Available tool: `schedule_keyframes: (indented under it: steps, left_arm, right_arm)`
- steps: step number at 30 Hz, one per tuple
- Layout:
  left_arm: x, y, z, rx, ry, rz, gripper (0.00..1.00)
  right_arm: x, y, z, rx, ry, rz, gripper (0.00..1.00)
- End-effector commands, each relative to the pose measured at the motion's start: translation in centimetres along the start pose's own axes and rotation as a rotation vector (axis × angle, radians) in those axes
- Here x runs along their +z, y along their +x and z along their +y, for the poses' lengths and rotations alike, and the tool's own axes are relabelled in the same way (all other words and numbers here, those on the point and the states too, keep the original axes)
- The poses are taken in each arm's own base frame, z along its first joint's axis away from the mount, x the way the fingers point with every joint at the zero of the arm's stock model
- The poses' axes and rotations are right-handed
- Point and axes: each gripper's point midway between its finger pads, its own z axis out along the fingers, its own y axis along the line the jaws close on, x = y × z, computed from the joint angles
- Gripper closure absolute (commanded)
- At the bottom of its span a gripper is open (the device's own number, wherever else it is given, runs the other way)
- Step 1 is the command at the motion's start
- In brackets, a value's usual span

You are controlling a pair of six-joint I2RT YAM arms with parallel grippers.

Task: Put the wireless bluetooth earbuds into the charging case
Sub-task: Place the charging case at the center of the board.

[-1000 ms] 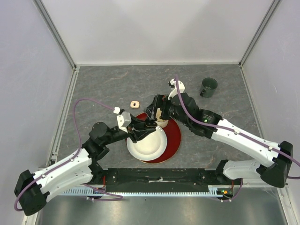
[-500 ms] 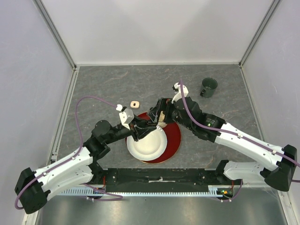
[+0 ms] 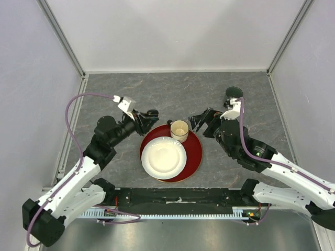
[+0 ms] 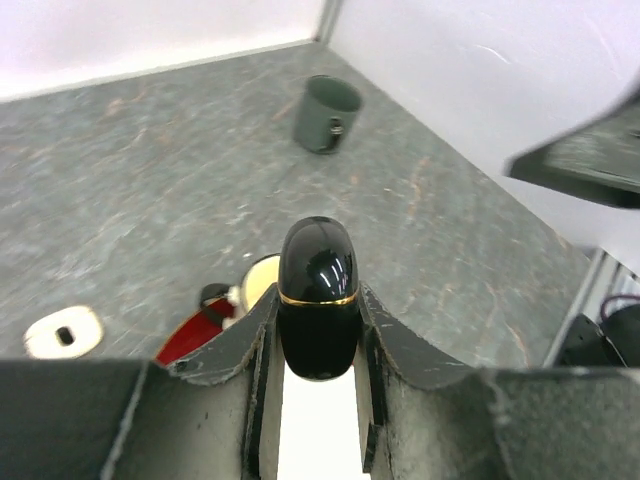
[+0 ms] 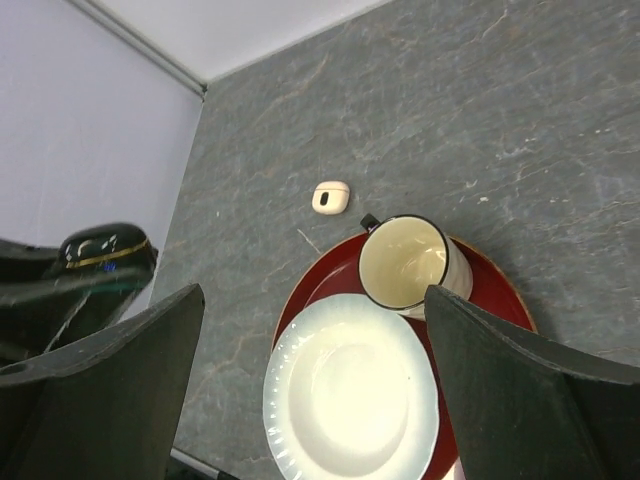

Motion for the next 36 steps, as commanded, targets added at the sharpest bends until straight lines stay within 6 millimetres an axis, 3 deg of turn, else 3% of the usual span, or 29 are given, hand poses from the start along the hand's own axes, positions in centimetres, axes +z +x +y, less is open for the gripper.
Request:
schedule_keyframes:
  steps: [1,2,3,6,9,14,15,18,23,29,30,31,32,36]
  left_arm:
    - [-0.5,-0.2,3.6,-0.217,-0.038,0.051,0.98]
    - [-0.6,-0.1,3.7,-0.242,-0.012,0.067,0.98]
    - [-0.5,0.5,5.6,-0.294,-0.055,0.086,0.98]
    - [-0.3,0.9,7.7,-0.414,-0.075,0.109,0.98]
    - [0.0,1.1,8.8,-0.506,-0.073,0.119,0.98]
    - [0.8,3.6,12.0,-0.636,-0.135,0.147,0.98]
    - [0.8,2.9,12.5,-0.656,-0.134,0.106,0.97]
    - [0.9,3.8,12.9,-0.732,-0.130,0.106,0.98]
    - [1.2,7.5,15.7,-0.797,-0.220,0.178,0.98]
    - [1.4,10.1,18.5,-0.829,-0.287,0.154,0.97]
    - [1.6,11.5,19.2,-0.851,-0.305,0.164,0.97]
    - [1.7,11.3,19.7,-0.850,-0.290,0.148,0.97]
    - [2.0,12.7,20.1,-0.893,-0.287,0.170,0.97]
    - [2.6,14.9,21.1,-0.974,-0.274,0.216,0.98]
  right_arm:
    - [-0.4,-0.7,-1.4,0.000,0.052,-0.046,0.02]
    - [-0.4,-0.4,-1.6,-0.001,0.059,-0.036,0.02]
    - [-0.3,-0.2,-1.7,0.001,0.063,-0.028,0.02]
    - [-0.3,0.4,-1.7,0.000,0.059,-0.001,0.02]
    - [-0.2,1.1,-1.5,-0.012,0.051,0.027,0.02]
    - [-0.3,1.5,-1.5,-0.033,0.042,0.047,0.02]
    - [-0.3,1.4,-1.4,-0.036,0.036,0.048,0.02]
    - [-0.8,1.1,-1.6,-0.047,0.032,0.041,0.02]
    - [-1.2,0.8,-2.3,-0.055,0.047,0.024,0.02]
    - [-1.5,0.7,-2.5,-0.074,0.045,0.029,0.02]
    - [-1.5,0.7,-2.5,-0.074,0.045,0.028,0.02]
    - [-1.5,0.8,-2.6,-0.080,0.047,0.035,0.02]
    - [-1.5,0.9,-2.6,-0.085,0.046,0.038,0.02]
    - [-1.7,1.0,-2.6,-0.087,0.043,0.050,0.02]
